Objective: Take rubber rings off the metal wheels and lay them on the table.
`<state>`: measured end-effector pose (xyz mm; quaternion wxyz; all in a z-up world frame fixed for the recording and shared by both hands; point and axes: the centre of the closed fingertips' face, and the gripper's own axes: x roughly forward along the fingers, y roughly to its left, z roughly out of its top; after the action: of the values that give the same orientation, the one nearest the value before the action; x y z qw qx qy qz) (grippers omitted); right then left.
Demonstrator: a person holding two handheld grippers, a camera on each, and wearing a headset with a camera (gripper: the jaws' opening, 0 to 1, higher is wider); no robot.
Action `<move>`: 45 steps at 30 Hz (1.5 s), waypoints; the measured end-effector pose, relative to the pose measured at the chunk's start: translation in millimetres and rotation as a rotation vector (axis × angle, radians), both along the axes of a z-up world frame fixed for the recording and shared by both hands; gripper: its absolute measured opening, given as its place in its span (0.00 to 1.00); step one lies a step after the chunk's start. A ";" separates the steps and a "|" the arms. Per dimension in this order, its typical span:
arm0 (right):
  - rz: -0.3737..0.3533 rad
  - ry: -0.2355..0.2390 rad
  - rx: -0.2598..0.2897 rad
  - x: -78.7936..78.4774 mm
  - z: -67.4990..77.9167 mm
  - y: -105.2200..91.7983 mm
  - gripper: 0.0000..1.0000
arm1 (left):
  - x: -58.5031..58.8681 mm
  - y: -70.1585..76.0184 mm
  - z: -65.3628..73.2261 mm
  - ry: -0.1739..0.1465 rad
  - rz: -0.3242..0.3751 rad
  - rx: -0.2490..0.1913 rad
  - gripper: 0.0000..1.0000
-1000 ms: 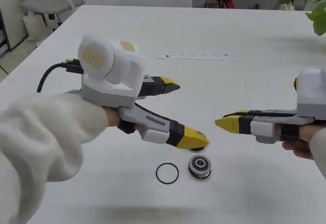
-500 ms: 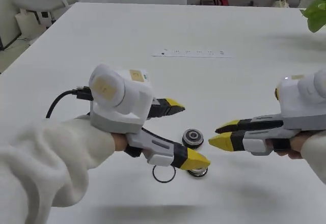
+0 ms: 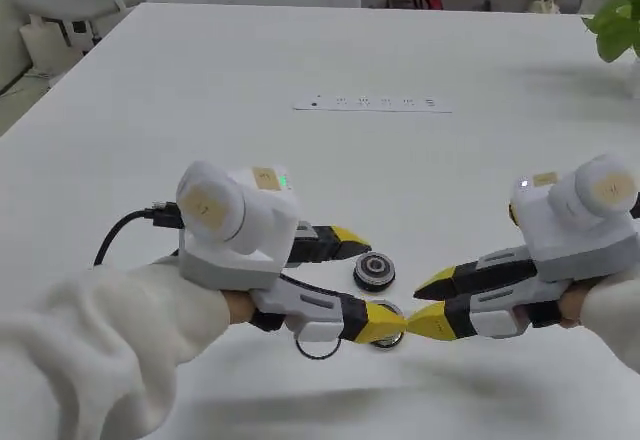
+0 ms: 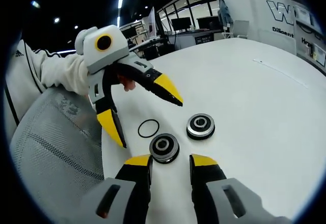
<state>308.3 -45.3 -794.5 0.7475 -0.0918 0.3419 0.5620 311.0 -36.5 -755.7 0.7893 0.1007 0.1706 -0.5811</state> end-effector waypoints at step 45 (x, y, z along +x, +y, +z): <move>0.110 -0.090 -0.074 -4.9 -18.4 7.8 0.14 | -4.5 -0.2 -35.8 -0.014 -0.016 0.081 0.14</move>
<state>303.4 -37.5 -812.9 0.7262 -0.1633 0.3229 0.5845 306.5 -36.7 -791.5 0.7811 0.1382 0.1878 -0.5792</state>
